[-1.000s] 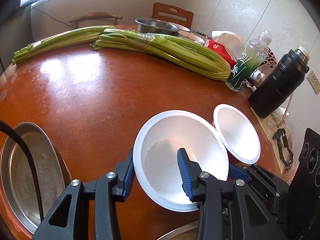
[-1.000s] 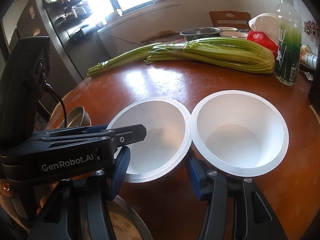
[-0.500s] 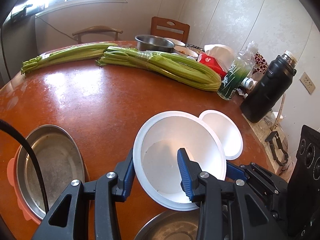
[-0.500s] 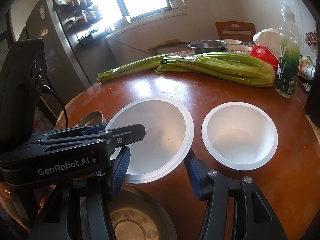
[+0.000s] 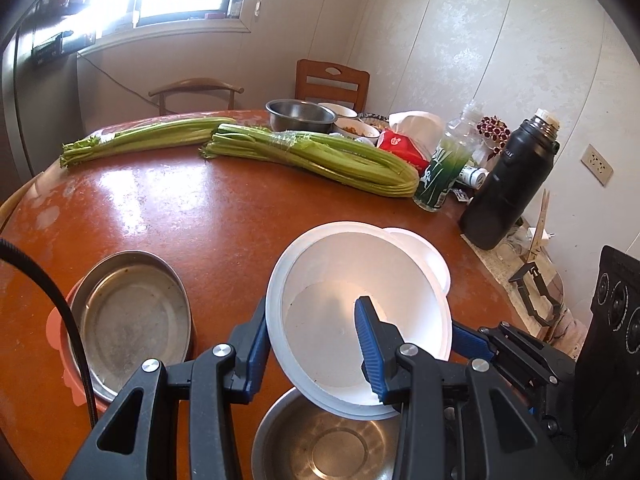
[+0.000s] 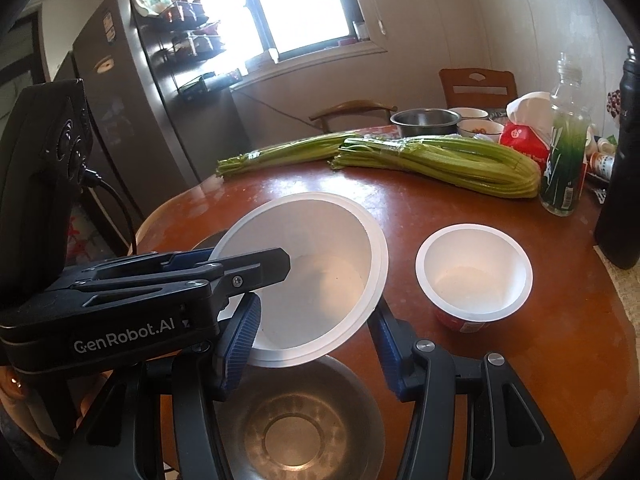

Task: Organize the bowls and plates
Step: 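Lift the white bowl with the left tool and carry it over the steel bowl, then lower the held white bowl into the large steel bowl with the left tool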

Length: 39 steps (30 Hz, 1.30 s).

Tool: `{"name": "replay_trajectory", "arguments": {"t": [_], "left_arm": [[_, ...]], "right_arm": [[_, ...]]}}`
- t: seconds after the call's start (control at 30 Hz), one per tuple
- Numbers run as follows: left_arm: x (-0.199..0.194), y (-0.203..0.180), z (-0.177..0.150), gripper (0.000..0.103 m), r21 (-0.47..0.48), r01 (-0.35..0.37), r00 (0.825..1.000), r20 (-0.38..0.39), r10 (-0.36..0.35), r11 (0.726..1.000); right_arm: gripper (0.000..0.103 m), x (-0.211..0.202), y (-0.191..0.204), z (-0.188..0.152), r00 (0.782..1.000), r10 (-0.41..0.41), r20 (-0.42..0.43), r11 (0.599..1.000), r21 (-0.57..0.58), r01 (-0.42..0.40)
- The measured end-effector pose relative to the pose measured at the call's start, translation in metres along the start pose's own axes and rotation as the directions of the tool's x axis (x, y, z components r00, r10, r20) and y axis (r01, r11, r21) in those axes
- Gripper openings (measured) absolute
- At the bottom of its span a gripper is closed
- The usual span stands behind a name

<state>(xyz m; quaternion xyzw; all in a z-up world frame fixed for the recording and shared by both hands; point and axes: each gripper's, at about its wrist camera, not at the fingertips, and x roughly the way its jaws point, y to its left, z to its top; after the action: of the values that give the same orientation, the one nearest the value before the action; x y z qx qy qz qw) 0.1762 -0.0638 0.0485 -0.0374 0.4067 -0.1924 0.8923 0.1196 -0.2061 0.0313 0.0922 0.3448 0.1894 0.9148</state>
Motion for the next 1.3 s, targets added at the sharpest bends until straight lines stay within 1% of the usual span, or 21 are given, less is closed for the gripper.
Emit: {"name": "replay_trajectory", "arguments": {"t": [0.27,0.47,0.67,0.97,1.13,1.3], "left_arm": [[-0.030,-0.009,-0.013,0.041,0.009,0.000,0.999,0.034,0.000,1.000],[-0.047,-0.017,-0.024,0.041,0.017,-0.018,0.999,0.049,0.017,1.000],[-0.061,-0.022,-0.034,0.041,0.015,-0.020,0.998,0.063,0.019,1.000],[-0.059,-0.024,-0.051,0.041,0.010,-0.016,0.999,0.036,0.016,1.000],[-0.050,-0.022,-0.061,0.041,0.003,-0.018,1.000,0.004,0.018,1.000],[-0.035,-0.017,-0.072,0.041,-0.003,-0.035,0.999,-0.038,0.035,0.999]], "right_arm": [[0.057,-0.025,0.013,-0.008,1.000,0.001,0.025,1.000,-0.022,-0.001],[0.057,-0.041,0.022,-0.015,0.999,0.009,0.041,0.999,-0.036,-0.007],[0.057,-0.054,0.025,-0.022,0.999,0.018,0.050,0.999,-0.050,-0.015],[0.058,-0.056,0.022,-0.041,1.000,0.031,0.000,0.998,-0.046,-0.031],[0.058,-0.050,0.023,-0.053,0.999,0.032,-0.038,0.998,-0.048,-0.034],[0.058,-0.040,0.024,-0.063,0.996,0.034,-0.083,0.998,-0.046,-0.038]]}}
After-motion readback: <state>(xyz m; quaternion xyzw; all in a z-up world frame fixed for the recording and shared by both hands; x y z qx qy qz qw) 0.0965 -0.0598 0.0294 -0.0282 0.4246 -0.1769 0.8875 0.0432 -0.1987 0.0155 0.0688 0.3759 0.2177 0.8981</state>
